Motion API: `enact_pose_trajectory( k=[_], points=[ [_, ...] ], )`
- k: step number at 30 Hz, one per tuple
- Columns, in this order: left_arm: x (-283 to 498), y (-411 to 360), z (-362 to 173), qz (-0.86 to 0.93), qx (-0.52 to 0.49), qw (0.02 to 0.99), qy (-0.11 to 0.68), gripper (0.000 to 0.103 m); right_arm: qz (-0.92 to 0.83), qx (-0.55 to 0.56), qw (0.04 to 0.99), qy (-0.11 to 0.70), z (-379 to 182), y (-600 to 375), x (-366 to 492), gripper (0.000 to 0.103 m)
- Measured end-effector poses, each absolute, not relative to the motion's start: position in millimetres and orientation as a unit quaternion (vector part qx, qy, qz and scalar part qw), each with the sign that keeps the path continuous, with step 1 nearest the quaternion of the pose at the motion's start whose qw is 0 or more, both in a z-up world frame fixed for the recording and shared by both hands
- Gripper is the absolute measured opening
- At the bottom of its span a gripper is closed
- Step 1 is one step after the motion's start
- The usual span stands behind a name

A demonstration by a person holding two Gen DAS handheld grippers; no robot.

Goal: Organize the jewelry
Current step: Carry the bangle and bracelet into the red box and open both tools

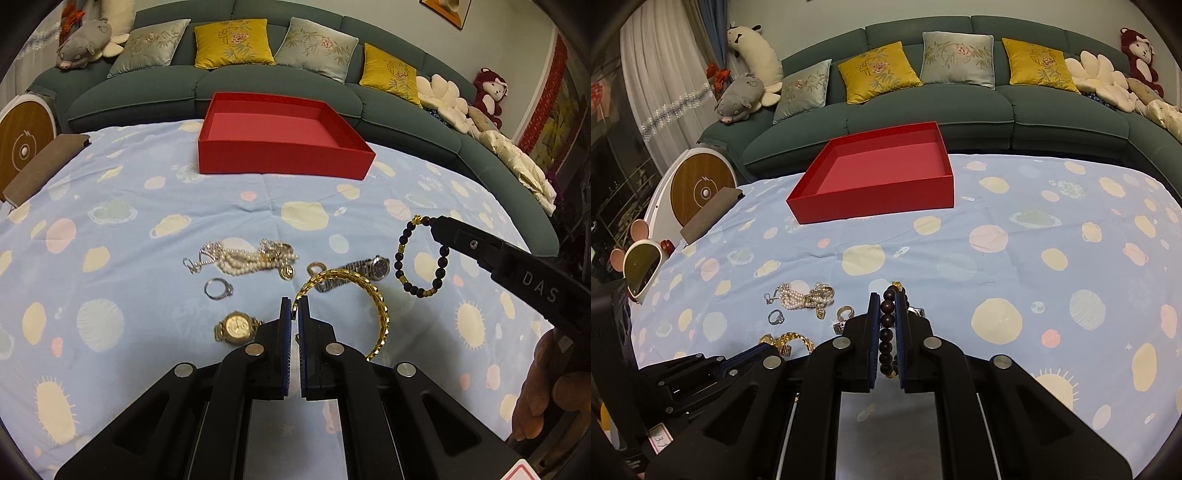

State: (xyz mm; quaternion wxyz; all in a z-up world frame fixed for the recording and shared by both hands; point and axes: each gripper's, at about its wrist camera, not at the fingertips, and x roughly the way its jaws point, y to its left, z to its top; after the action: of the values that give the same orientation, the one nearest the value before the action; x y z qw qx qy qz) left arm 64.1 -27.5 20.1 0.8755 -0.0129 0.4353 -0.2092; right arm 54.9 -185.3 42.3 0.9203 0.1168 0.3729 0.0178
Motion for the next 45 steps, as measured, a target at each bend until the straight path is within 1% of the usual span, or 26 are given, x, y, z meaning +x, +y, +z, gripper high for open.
enact_pose_trajectory(
  k=[7,14,22,28,34,37,39,40,41,42,45],
  points=[
    [113,-22,70,-0.201,0.016,0.895,0.398,0.001,0.038,0.116,0.928,0.353,77,-190,80,0.007],
    [202,-24,96,-0.168,0.023,0.915,0.367,0.001,0.032,0.091,0.941,0.325,108,-202,153,0.007],
    [303,-58,91,-0.148,0.046,0.920,0.359,0.002,0.031,0.072,0.944,0.319,113,-210,265,0.007],
    [365,-80,71,-0.136,0.048,0.919,0.367,0.002,0.040,0.083,0.938,0.335,90,-215,338,0.007],
    [403,-94,46,-0.127,0.044,0.911,0.389,0.003,0.039,0.090,0.930,0.354,63,-223,381,0.007],
    [410,-97,34,-0.116,0.046,0.909,0.398,0.007,0.037,0.099,0.926,0.362,50,-231,394,0.007],
    [412,-97,25,-0.111,0.046,0.905,0.408,0.013,0.033,0.104,0.924,0.367,42,-235,399,0.010],
    [412,-96,21,-0.107,0.048,0.903,0.414,0.024,0.025,0.103,0.924,0.367,38,-237,400,0.013],
    [413,-95,18,-0.103,0.049,0.901,0.419,0.030,0.020,0.102,0.924,0.368,35,-239,400,0.016],
    [413,-93,15,-0.100,0.049,0.898,0.425,0.030,0.016,0.104,0.922,0.372,31,-241,400,0.020],
    [407,-87,14,-0.106,0.037,0.896,0.430,0.030,0.007,0.114,0.914,0.389,18,-246,397,0.020]
  ],
)
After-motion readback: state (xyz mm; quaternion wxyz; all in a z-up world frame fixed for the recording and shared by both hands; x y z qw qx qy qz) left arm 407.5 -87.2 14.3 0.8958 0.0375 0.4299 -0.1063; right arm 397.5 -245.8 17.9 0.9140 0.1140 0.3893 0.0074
